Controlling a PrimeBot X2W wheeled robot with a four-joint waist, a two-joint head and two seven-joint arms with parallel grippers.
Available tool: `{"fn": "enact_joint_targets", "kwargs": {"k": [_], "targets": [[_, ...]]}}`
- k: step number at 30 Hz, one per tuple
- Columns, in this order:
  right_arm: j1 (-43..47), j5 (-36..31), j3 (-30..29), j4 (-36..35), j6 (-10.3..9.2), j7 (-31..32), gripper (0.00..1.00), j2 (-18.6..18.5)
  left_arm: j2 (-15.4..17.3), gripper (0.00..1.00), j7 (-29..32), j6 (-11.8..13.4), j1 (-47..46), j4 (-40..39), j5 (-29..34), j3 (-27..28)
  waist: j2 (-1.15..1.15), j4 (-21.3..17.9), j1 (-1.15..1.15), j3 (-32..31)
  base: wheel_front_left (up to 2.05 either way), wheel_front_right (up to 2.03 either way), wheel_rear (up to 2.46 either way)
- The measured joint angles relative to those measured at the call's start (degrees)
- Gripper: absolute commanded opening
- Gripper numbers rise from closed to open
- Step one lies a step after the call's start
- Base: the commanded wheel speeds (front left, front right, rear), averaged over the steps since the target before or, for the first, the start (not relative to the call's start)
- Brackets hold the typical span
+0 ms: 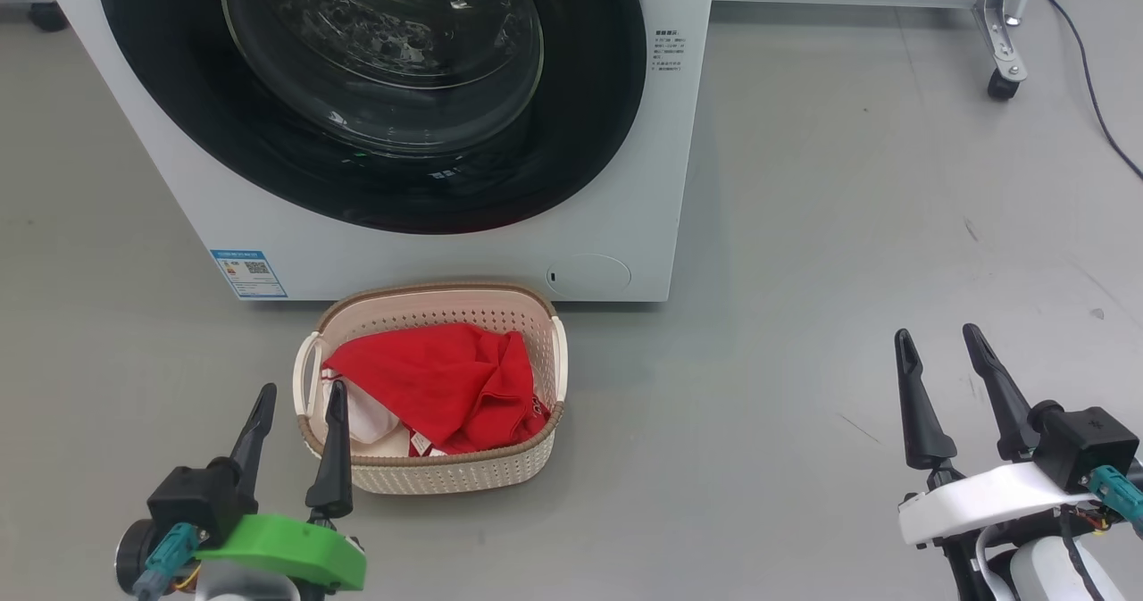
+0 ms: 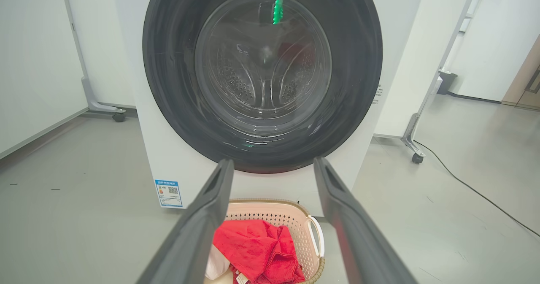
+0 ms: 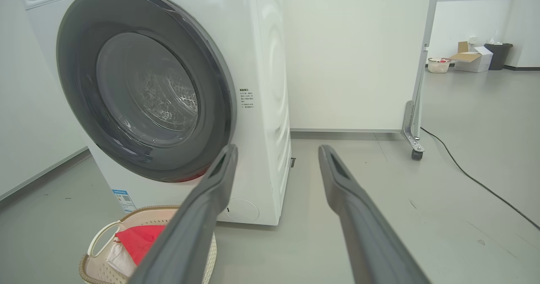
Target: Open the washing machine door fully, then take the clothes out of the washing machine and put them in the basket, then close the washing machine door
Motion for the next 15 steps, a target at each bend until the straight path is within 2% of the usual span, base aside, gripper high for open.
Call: {"fn": "enact_joint_targets", "kwargs": {"k": [15], "targets": [[0.24, 0.0, -0.36, -0.18, 0.01, 0.0, 1.0, 0.02, -0.04, 1.0, 0.0, -0.24, 0.04, -0.04, -1.08, 0.23, 0.0, 0.1, 0.0, 0.05, 0.0, 0.0, 0.0]]}}
